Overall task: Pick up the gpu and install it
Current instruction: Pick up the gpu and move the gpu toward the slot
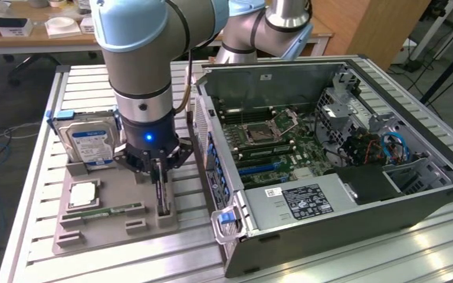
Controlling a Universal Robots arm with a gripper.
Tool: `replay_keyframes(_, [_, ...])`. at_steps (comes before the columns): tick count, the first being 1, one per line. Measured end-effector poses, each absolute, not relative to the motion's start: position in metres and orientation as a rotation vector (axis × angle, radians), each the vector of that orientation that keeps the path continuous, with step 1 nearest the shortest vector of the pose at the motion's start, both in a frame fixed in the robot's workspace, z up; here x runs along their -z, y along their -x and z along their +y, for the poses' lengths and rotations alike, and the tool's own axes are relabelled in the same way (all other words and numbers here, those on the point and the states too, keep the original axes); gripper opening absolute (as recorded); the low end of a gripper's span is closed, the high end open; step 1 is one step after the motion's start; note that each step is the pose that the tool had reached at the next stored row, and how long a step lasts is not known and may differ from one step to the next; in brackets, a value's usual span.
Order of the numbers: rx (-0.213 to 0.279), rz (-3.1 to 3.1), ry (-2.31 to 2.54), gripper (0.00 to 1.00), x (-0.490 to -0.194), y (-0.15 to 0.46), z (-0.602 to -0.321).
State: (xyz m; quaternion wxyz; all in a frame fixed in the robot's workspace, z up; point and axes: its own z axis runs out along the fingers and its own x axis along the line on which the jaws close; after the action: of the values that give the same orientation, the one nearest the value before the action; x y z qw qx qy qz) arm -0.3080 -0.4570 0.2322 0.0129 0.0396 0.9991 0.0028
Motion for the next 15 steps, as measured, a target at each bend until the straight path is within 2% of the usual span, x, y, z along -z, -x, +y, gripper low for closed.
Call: replay_keyframes(15, [-0.009,3.113,-0.123,0.26,-0.2322,0.3081,-0.4570])
